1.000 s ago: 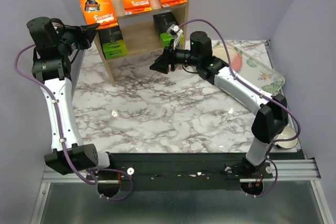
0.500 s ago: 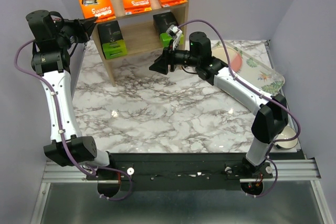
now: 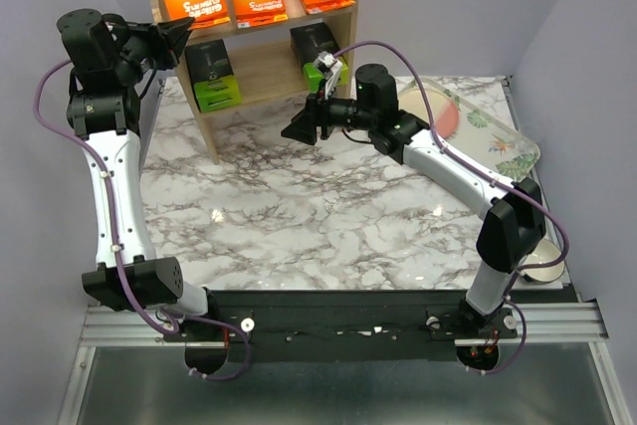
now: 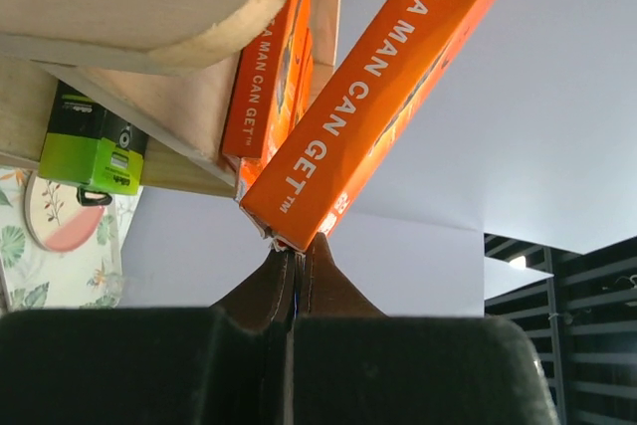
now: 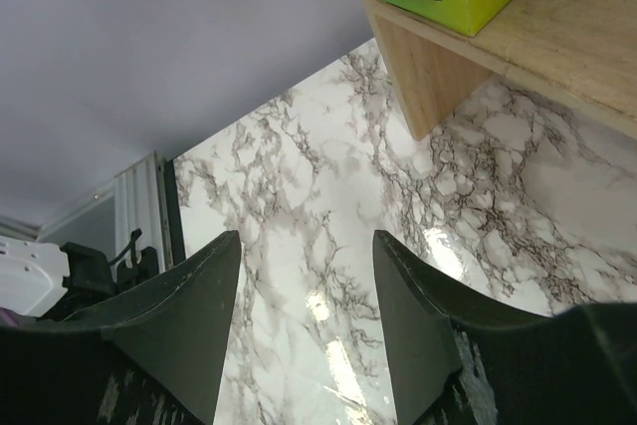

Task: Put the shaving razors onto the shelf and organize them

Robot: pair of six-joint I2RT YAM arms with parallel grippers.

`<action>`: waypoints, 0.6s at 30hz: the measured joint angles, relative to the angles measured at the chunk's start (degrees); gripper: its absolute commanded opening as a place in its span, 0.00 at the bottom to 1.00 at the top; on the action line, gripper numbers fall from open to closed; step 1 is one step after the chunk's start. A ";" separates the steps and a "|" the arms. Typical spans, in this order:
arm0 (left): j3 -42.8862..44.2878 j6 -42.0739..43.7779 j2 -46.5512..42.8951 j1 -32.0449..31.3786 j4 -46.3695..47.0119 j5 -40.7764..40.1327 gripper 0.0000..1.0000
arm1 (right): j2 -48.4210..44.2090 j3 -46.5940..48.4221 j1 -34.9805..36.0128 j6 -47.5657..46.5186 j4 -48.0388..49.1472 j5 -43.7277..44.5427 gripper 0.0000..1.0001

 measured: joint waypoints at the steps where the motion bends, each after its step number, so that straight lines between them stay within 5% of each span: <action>1: 0.26 0.04 0.00 -0.09 0.26 -0.15 0.00 | 0.00 0.00 0.13 0.00 0.02 0.04 0.64; 18: -3.52 -0.22 -0.20 1.03 -3.91 -2.38 0.04 | 0.00 0.00 0.44 -0.28 -0.02 0.59 0.64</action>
